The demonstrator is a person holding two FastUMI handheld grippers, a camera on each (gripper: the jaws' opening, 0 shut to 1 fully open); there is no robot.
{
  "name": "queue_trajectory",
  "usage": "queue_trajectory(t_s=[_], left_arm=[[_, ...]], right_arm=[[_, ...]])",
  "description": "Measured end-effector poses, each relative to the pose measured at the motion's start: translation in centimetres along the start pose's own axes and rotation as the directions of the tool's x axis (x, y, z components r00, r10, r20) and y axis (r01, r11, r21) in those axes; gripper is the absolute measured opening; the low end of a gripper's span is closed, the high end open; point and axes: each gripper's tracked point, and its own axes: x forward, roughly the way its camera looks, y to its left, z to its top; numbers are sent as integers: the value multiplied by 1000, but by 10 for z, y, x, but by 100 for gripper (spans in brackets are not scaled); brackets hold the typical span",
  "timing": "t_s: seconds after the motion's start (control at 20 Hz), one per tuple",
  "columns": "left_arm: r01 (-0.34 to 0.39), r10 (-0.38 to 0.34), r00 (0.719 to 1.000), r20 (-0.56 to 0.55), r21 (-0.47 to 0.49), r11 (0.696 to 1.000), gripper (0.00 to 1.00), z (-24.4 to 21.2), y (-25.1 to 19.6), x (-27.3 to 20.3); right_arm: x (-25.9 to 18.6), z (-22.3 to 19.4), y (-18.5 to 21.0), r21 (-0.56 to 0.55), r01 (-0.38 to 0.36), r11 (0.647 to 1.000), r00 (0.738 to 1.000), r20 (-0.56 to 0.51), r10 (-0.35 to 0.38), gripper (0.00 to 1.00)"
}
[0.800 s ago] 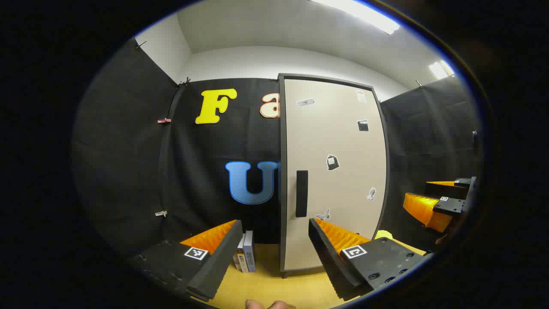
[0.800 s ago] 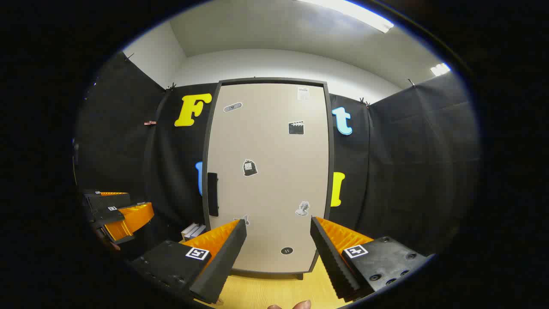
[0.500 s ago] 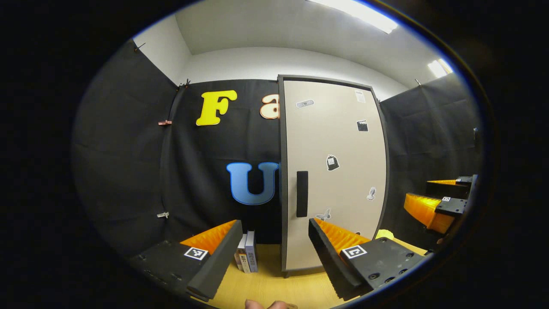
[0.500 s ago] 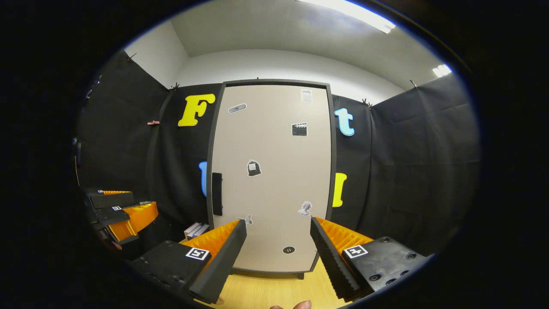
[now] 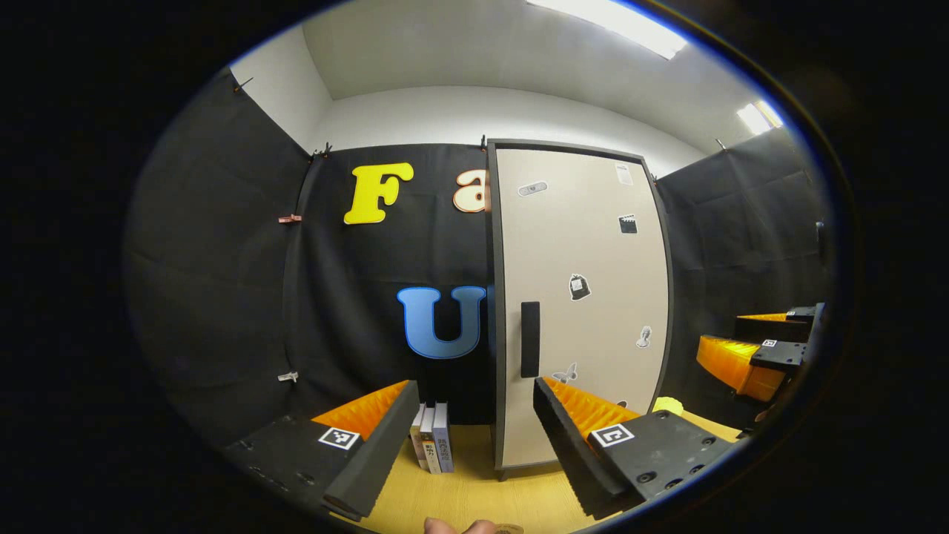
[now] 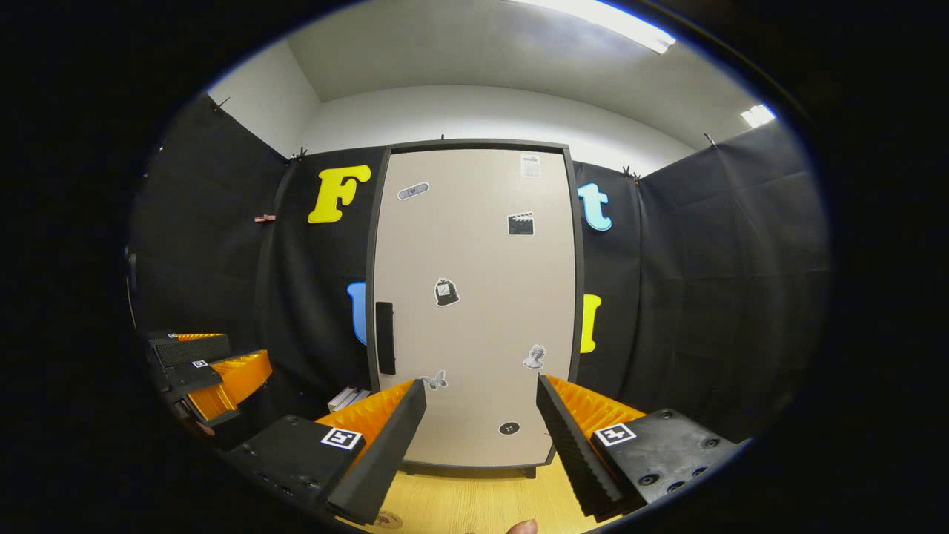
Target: Open the cabinet door with the right hand, grasp the bottle in the cabinet with the left hand and place it on the coaster, then close the cabinet door with the right hand.
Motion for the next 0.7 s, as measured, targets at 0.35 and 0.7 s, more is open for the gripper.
queue_trajectory(t_s=[0.35, 0.7], left_arm=[[-10, 9, 1000, 12, 15, 1000, 97, 5, 11, -5], [-29, 29, 1000, -1, -8, 1000, 98, -4, 33, -16]], right_arm=[[-2, 2, 19, 6, -29, 1000, 1000, 3, 29, 98], [37, 3, 66, 55, -80, 995, 997, 3, 80, 97]])
